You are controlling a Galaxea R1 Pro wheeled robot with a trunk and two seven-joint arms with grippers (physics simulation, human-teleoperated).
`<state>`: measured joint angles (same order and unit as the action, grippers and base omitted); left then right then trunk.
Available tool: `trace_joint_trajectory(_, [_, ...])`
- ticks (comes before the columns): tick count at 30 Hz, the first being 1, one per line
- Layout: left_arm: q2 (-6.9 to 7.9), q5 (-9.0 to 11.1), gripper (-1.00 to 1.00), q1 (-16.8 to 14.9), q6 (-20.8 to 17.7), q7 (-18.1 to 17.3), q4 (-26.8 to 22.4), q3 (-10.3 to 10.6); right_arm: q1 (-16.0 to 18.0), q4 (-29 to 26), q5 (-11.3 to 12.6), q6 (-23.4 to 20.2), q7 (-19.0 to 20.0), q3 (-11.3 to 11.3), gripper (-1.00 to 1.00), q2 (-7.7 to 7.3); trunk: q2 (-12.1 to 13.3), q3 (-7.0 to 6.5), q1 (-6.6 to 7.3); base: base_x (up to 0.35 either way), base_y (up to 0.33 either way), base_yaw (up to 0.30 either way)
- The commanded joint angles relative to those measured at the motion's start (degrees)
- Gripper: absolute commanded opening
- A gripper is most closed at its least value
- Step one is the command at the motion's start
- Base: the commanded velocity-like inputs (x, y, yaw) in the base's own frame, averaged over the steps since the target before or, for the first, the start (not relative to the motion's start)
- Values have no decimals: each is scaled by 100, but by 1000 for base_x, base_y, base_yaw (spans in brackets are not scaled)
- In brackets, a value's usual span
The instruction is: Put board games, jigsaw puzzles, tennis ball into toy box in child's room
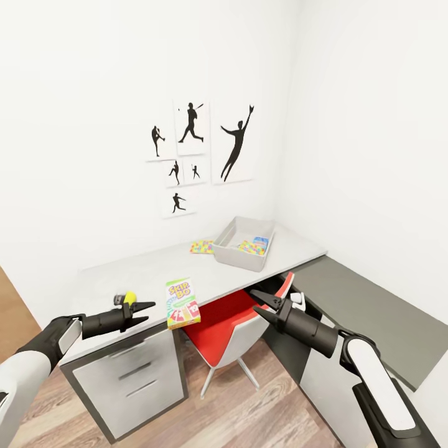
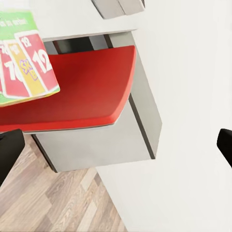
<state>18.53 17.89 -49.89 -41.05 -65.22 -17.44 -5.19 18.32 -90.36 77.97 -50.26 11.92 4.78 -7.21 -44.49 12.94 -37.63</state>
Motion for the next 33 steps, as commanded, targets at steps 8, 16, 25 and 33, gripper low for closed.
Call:
trace_joint_trajectory(8, [-7, 13, 100, -4, -44, -8, 1, -42, 5, 1, -15, -27, 280, 13, 100, -6, -329, 152, -177, 0, 0, 0])
trace_joint_trajectory(16, [-69, 4, 100, -5, -36, -8, 3, -43, 5, 13, -11, -28, 293, 14, 100, 0, -650, 296, -353, 0, 0, 0])
trace_joint_trajectory(25, [-87, 0, 100, -4, -35, -8, 4, -42, 5, 38, -15, -23, 293, 14, 100, 0, -1011, 458, -551, 0, 0, 0])
trace_joint_trajectory(33, [-111, -1, 100, -5, -35, -8, 4, -40, 5, 49, -31, -25, 293, 14, 100, -3, -1332, 601, -726, 0, 0, 0])
